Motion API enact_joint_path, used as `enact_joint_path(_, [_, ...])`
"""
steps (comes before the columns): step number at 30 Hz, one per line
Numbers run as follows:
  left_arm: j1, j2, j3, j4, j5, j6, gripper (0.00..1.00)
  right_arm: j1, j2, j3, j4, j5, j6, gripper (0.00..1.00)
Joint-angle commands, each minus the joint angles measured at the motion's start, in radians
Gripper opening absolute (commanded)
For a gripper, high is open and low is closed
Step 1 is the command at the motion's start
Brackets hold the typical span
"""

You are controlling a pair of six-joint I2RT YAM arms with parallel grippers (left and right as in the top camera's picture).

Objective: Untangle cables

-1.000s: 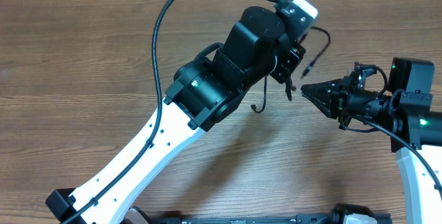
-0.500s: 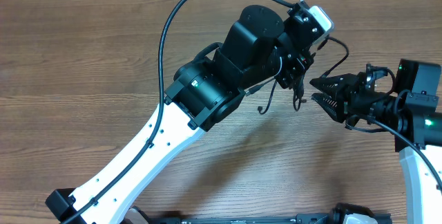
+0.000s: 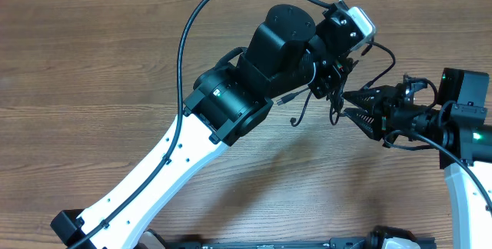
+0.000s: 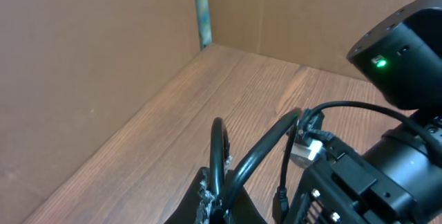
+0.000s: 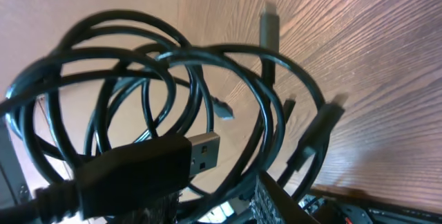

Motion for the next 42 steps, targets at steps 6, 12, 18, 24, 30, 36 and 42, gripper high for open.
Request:
enact_joint_path(6, [0.003, -0.009, 0.013, 0.039, 0.047, -0.038, 0.04, 0.008, -0.017, 0.019, -0.018, -0.03, -0.003, 0.34])
enact_joint_path(12, [0.003, -0.009, 0.013, 0.043, 0.048, -0.049, 0.04, 0.008, -0.017, 0.019, -0.017, -0.043, -0.003, 0.34])
enact_joint_path(18, [0.003, -0.009, 0.013, 0.044, 0.048, -0.053, 0.04, 0.008, -0.017, 0.019, -0.016, -0.043, 0.037, 0.34])
enact_joint_path(24, [0.003, -0.009, 0.013, 0.043, 0.076, -0.053, 0.04, 0.008, -0.017, 0.019, -0.016, -0.043, 0.066, 0.29])
enact_joint_path(30, [0.003, -0.008, 0.013, 0.043, 0.089, -0.053, 0.04, 0.008, -0.017, 0.019, -0.013, -0.043, 0.103, 0.24])
enact_joint_path(36, [0.003, -0.007, 0.013, 0.043, 0.09, -0.053, 0.04, 0.023, -0.017, 0.019, -0.013, -0.043, 0.107, 0.25])
enact_joint_path(42, [-0.011, -0.002, 0.013, 0.041, 0.097, -0.053, 0.04, 0.026, -0.008, 0.019, -0.004, -0.043, 0.11, 0.24])
